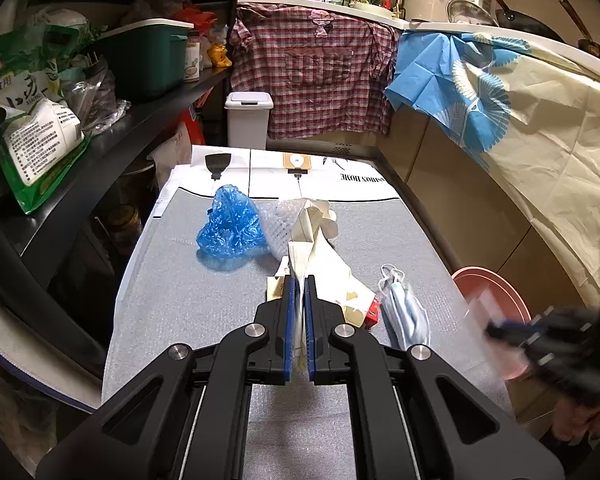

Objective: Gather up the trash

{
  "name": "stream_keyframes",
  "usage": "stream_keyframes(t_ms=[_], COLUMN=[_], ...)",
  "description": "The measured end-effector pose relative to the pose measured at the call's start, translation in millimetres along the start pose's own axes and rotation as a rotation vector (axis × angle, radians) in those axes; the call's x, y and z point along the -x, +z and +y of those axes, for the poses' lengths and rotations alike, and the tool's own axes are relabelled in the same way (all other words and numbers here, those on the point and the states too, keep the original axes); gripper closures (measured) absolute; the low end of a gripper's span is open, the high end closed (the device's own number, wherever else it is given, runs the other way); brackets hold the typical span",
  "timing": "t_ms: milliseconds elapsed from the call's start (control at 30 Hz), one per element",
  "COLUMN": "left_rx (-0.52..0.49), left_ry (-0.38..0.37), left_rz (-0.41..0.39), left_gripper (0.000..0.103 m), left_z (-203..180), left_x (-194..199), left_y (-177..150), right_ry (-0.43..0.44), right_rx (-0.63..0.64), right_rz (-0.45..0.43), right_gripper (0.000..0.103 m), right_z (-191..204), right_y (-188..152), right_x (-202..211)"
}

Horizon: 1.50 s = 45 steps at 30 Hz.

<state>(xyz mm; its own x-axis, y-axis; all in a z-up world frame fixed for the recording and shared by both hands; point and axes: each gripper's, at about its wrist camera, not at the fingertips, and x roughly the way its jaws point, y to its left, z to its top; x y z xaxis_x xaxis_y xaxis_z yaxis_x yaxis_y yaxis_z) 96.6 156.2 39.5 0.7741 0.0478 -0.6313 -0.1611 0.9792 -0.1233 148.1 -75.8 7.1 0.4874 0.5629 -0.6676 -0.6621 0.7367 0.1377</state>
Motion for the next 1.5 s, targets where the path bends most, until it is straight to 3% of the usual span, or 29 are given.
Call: stream_keyframes(t_ms=[67,333,600,667,733,767,800,833,867,933,1000,1500], left_rx=[-0.001,-0.002,-0.007,-0.004,0.002,0.008,0.013,0.013,0.012,0.022,0.017,-0.008], left_ry=[0.0,0.0,-0.007,-0.005,-0.002,-0.002,-0.002,0.0,0.002,-0.001,-0.001,-0.043], left_rz=[0.0,-0.013,-0.028,-0.029,-0.028,-0.029,-0.031,-0.033,-0.033,-0.033,-0.036,-0.042], left_gripper=[0.098,0.098,0.098,0.098,0.098,0.098,0.098,0.098,0.098,0.098,0.098,0.098], left_z=[-0.3,-1.2,-3.7,-2.5,0.0,2.4,4.0,4.0,4.7,6.9,6.6,-12.7], left_x=[0.3,5.5,11.7,12.8,13.3,13.9,14.6,15.4,15.6,16.6,17.7,15.5], left_y=[0.1,1.3,2.0,1.9,2.0,2.4,2.7,2.6,2.5,3.1,2.8,4.8], right_ry=[0.009,0.046,0.085,0.03,0.113,0.079,0.018,0.035,0.074,0.052,0.07,-0.065], right_rx=[-0.004,-0.025,-0.003,0.01,-0.044,0.004,0.019,-0.033,-0.07,-0.018,-0.036,-0.045], right_rz=[-0.071,-0.222,-0.288,-0.247,-0.266,-0.3,-0.258,-0.232,-0.245,-0.29,-0.274,-0.28], right_gripper=[0.099,0.099,0.099,0.099,0.099,0.099,0.099,0.099,0.099,0.099,0.099,0.098], right_z=[4.4,9.0,28.5,31.8,26.6,32.7,32.4,24.3,20.7,28.7,26.7,4.5], right_y=[11.3,32.8,45.8,49.9,50.1,51.9,54.0,54.5,55.0,55.2,57.0,51.2], right_x=[16.3,54.0,71.0,61.4,69.4,75.7,65.4,59.0,62.8,73.4,70.2,79.7])
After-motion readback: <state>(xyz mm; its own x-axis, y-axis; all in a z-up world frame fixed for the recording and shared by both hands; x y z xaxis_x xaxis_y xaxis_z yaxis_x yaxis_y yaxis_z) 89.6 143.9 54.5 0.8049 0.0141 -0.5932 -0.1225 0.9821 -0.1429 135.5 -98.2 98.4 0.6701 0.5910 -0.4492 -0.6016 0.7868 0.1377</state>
